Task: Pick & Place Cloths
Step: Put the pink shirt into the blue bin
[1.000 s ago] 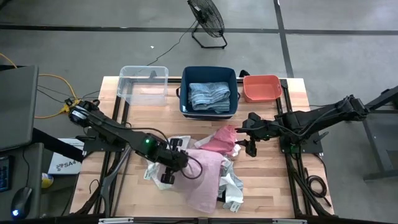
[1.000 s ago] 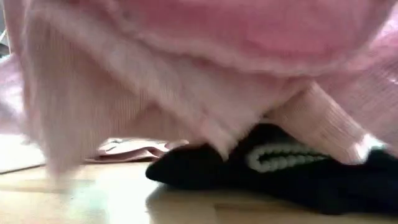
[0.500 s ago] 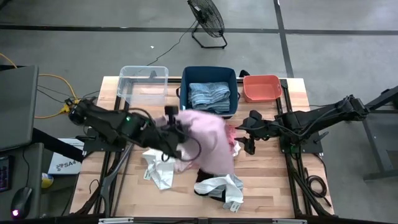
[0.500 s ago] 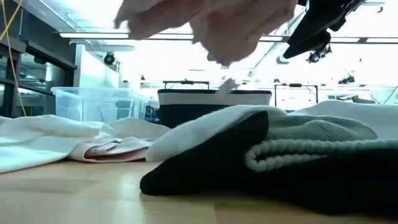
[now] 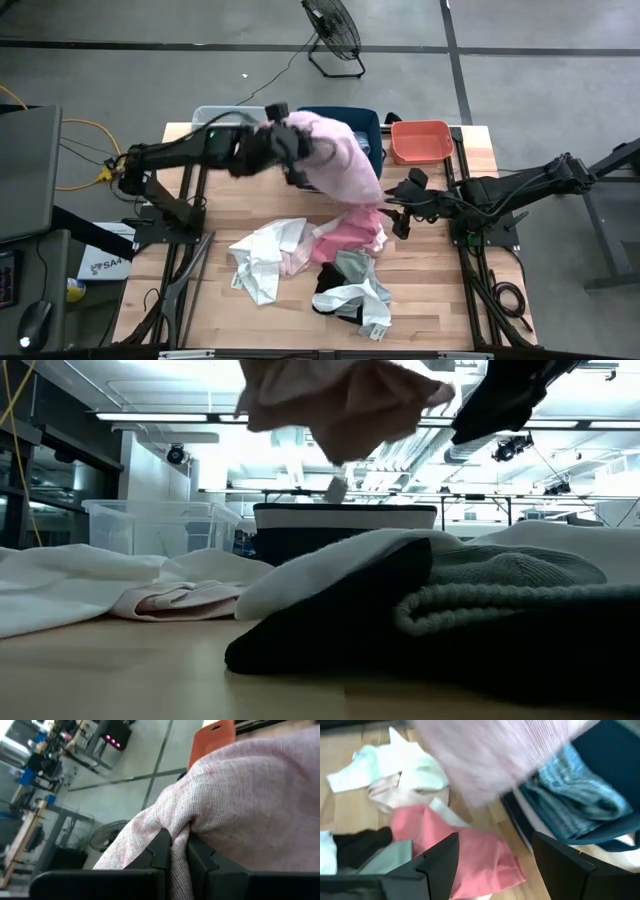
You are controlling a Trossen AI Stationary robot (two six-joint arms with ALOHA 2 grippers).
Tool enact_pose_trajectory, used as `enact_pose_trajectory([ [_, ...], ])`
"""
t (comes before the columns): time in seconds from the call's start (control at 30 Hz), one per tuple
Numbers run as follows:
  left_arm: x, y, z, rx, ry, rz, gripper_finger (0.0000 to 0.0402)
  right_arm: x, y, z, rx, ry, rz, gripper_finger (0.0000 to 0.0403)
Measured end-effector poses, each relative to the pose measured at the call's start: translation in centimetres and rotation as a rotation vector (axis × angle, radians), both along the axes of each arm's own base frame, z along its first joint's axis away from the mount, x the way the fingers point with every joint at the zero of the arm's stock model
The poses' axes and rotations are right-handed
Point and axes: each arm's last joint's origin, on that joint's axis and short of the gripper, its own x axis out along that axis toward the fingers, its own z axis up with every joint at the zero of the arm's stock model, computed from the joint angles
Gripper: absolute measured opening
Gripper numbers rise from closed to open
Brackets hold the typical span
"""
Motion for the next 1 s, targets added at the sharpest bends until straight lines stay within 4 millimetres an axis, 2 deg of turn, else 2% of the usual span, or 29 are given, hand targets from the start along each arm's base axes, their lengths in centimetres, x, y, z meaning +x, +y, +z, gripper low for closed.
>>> enact_pose_trajectory([
  [0.17, 1.3, 4.0, -0.8, -0.035, 0.01, -0.05, 0.0024, -1.2, -0.4, 1.2, -0.008, -0.077, -0.03, 0.0242],
  [0.3, 2.5, 7.0, -2.4, -0.02, 0.084, -0.026, 0.0024, -1.9, -0.5, 1.9, -0.012, -0.111, -0.023, 0.0242],
  [0.5, 4.2, 11.3, -5.7, -0.06, 0.196, 0.011, 0.0024, -2.2, -0.6, 2.3, -0.014, -0.138, -0.019, 0.0242],
  [0.63, 6.3, 13.5, -8.2, -0.072, 0.205, 0.038, 0.0024, -2.3, -0.6, 2.3, -0.027, -0.134, -0.01, 0.0242],
  [0.77, 8.0, 15.2, -10.5, -0.105, 0.204, 0.012, 0.0024, -2.3, -0.6, 2.3, -0.028, -0.133, -0.01, 0.0242],
  [1.0, 10.6, 16.5, -14.1, -0.252, 0.135, -0.054, 0.0024, -2.3, -0.6, 2.3, -0.03, -0.131, -0.012, 0.0242],
])
